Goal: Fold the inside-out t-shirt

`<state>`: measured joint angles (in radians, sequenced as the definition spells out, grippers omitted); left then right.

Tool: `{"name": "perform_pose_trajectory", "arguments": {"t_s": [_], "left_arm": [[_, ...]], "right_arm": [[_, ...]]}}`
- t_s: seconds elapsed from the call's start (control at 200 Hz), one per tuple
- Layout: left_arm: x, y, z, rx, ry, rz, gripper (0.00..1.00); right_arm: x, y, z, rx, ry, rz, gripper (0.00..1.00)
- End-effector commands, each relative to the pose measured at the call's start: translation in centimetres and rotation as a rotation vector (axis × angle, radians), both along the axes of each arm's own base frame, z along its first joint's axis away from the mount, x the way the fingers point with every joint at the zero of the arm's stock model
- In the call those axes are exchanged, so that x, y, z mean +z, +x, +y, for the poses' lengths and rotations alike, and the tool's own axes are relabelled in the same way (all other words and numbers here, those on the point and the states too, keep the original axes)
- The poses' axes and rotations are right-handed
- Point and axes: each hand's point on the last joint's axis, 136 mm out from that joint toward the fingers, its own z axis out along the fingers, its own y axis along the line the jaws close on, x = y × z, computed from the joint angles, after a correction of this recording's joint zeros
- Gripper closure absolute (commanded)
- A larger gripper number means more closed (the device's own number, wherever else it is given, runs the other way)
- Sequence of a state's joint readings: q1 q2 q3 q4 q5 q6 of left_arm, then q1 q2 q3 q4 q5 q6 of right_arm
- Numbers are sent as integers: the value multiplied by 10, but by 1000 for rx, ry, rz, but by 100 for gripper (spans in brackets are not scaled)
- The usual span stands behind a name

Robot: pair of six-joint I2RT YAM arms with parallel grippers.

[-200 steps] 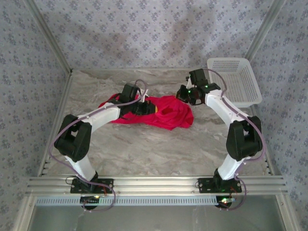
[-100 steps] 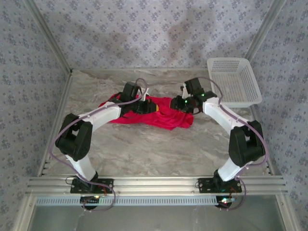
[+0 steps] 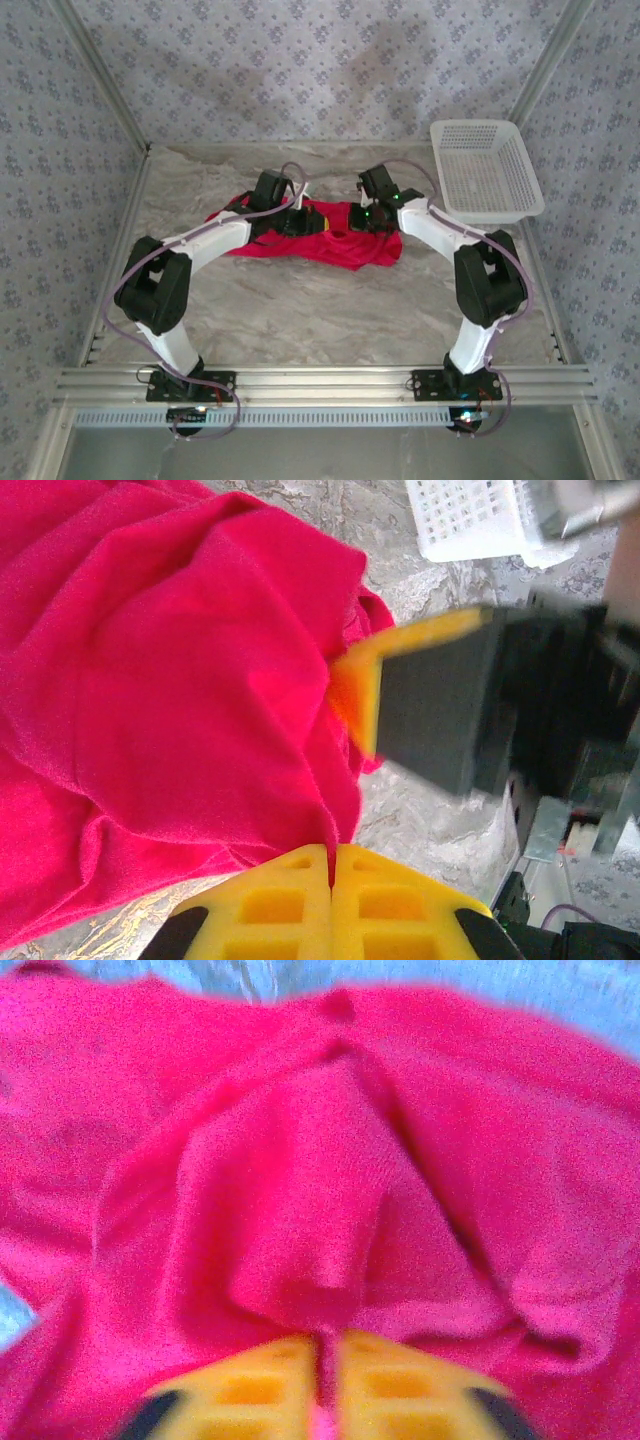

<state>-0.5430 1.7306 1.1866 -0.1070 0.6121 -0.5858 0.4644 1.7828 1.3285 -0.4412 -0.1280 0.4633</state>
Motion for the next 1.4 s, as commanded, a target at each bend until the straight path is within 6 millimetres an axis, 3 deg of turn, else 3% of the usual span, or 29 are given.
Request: {"name": "perform_pose_trajectory", "arguments": {"t_s": [0.0,0.12,0.25,0.36,0.44,0.57,0.67,0.72,0.8,0.875,0.984,1.144,1.254,1.394], "left_arm": [[20,-3,7,3,-7,-44,100],[23,-2,8,4,-5,-59,100],[24,3,9,3,0,-71,100],[22,6,9,-1,11,-77,100],[21,7,10,-1,18,-80,100],[15,8,14,9,31,-78,100],[7,12,21,29,39,-71,100],[1,16,27,49,42,-62,100],[-10,23,39,86,43,-31,100],[-20,27,49,115,36,1,100],[-31,27,59,138,40,25,100],[-37,26,65,147,38,37,100],[-37,26,65,145,37,41,100],[-37,26,66,146,38,40,100]], "right_arm": [[38,22,-6,-9,-41,-92,100],[90,20,-5,31,-14,-155,100],[139,4,-3,61,76,-153,100],[169,3,1,49,172,-168,100],[175,12,5,40,215,-182,100],[149,39,13,28,248,-131,100],[107,69,8,-14,220,-53,100],[82,86,-2,-50,193,-5,87],[62,106,-11,-85,195,45,61],[55,112,-14,-99,215,75,55],[59,98,-10,-82,213,57,56],[47,47,17,0,244,89,58],[30,18,36,16,280,132,50],[12,3,54,17,300,180,42]]}}
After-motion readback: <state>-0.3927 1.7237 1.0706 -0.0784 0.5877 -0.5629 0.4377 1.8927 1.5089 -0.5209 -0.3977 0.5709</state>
